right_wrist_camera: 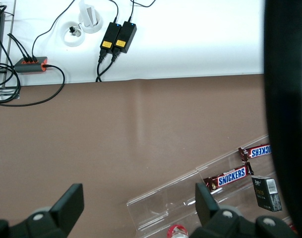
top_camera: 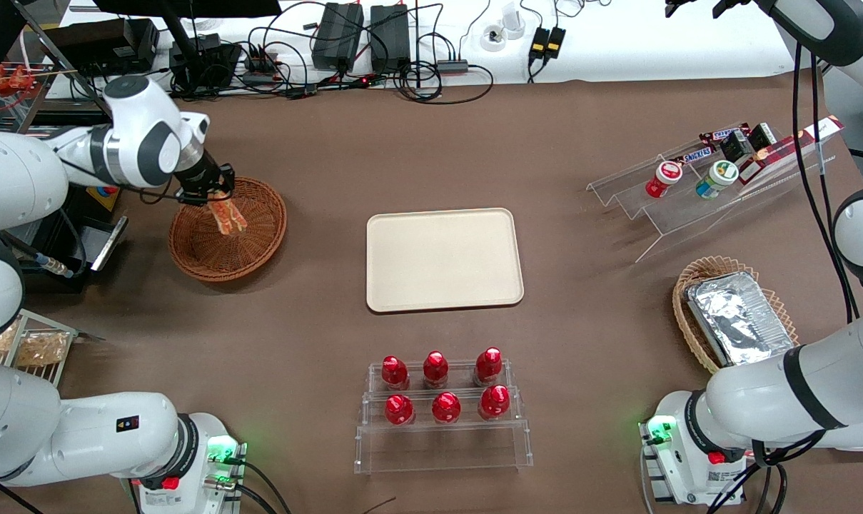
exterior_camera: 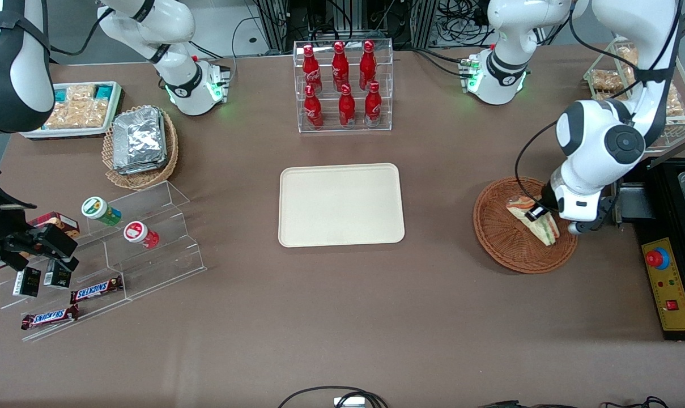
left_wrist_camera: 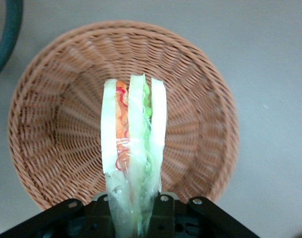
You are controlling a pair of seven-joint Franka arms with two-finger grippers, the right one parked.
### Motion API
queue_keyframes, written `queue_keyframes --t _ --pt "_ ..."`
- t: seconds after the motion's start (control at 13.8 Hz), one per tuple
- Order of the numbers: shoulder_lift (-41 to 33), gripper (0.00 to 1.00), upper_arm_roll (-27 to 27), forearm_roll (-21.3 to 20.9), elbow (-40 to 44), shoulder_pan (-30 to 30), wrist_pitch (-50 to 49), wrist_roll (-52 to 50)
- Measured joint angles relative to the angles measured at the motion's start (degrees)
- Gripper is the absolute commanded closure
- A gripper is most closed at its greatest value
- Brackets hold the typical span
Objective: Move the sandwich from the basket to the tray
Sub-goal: 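Lift the sandwich and carry it toward the cream tray, then lower the sandwich onto the cream tray and open the left gripper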
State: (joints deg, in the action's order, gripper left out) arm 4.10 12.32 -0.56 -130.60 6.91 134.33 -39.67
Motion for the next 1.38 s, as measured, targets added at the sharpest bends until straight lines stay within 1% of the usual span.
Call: queue_keyframes --t 0.15,0.36,0.51,0.58,0.8,1.02,1.16,1.38 --pt "-0.06 1.0 3.76 -0.11 2.17 -0.15 -1.98 0.13" --pt "0.27 1.0 9.74 -1.02 2.5 -0.65 -2.1 2.99" --pt "0.63 1.0 13.59 -3.31 2.6 -2.14 -2.1 3.42" --pt "0.8 1.0 14.73 -4.22 2.79 -3.87 -2.1 3.41" --pt "2.03 1.0 15.55 -5.72 4.18 -10.68 -2.1 3.39" --pt "5.12 1.0 15.64 -7.1 6.76 -15.95 -2.1 1.62" --pt "8.23 1.0 15.64 -7.69 9.16 -19.15 -2.1 -1.95" --pt "13.69 1.0 15.63 -11.69 12.15 -23.09 -2.08 -9.05"
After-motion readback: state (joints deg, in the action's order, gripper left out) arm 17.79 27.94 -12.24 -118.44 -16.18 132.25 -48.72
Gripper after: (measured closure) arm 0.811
